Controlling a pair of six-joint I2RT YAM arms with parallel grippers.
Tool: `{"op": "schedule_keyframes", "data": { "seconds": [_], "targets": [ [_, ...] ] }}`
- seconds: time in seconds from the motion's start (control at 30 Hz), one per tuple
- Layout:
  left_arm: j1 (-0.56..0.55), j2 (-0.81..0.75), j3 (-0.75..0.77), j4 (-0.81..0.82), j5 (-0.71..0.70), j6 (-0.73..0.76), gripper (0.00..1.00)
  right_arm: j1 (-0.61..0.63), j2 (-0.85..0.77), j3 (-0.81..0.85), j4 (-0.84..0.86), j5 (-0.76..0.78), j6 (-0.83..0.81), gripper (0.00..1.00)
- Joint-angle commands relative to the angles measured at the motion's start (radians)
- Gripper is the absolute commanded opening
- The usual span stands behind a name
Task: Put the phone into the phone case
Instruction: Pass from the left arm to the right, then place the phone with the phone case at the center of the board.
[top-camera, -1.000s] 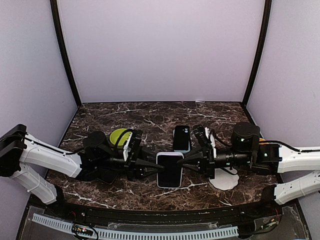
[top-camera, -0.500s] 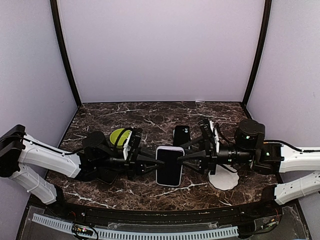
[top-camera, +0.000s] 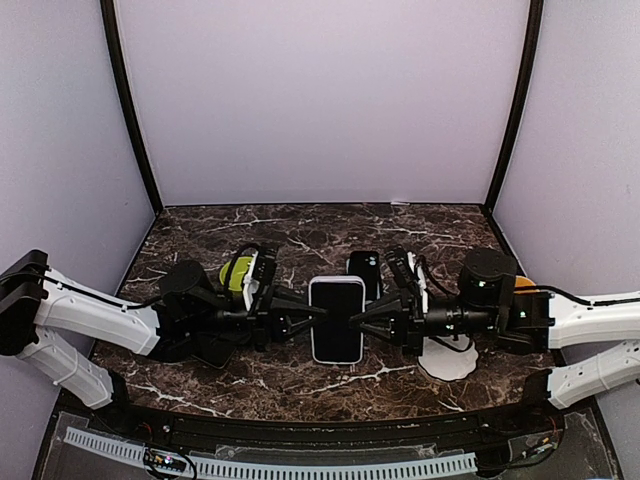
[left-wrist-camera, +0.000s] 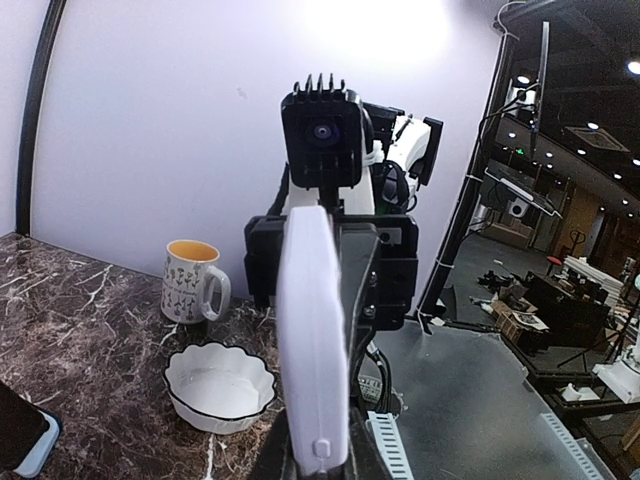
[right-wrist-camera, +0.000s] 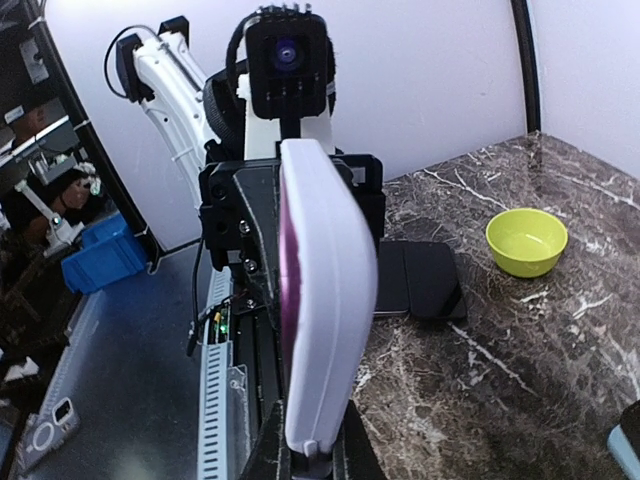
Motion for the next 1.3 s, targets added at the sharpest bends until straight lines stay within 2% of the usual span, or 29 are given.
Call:
{"op": "schedule_keyframes", "data": {
  "seconds": [0.0, 0.07, 0.1, 0.17, 0.23, 0.4, 0.57, 0.77, 1.03, 1.27],
  "targets": [
    [-0.008, -0.056, 0.003, 0.055, -0.021, 0.005, 0.00, -0.006, -0.011, -0.001, 0.042, 0.045, 0.028, 0.00],
    [-0.008, -0.078, -0.001, -0.003, -0.110, 0.006, 0.12, -0.007, -0.024, 0.002, 0.016, 0.095, 0.049, 0.00],
    [-0.008, -0.087, -0.007, -0.027, -0.192, 0.006, 0.32, -0.007, -0.029, 0.007, -0.010, 0.139, 0.073, 0.00],
    [-0.008, -0.126, -0.022, -0.108, -0.317, 0.018, 0.53, -0.012, -0.026, 0.028, -0.087, 0.202, 0.126, 0.00],
    [-0.008, -0.173, -0.034, -0.195, -0.413, 0.038, 0.61, -0.017, -0.010, 0.046, -0.143, 0.191, 0.188, 0.00],
    [-0.006, -0.292, -0.034, -0.485, -0.673, 0.032, 0.67, -0.027, 0.072, 0.067, -0.254, 0.172, 0.417, 0.00],
    [-0.003, -0.355, -0.033, -0.638, -0.800, 0.043, 0.69, -0.038, 0.191, 0.025, -0.164, 0.040, 0.613, 0.00],
    [0.000, -0.360, -0.019, -0.693, -0.811, 0.039, 0.69, -0.096, 0.272, -0.016, -0.155, -0.010, 0.692, 0.00],
    [0.002, -0.374, -0.026, -0.717, -0.818, 0.051, 0.69, -0.139, 0.363, -0.049, -0.157, 0.005, 0.717, 0.00],
    [0.004, -0.374, -0.027, -0.721, -0.831, 0.070, 0.69, -0.138, 0.446, 0.044, -0.356, 0.098, 0.646, 0.14]
  ]
}}
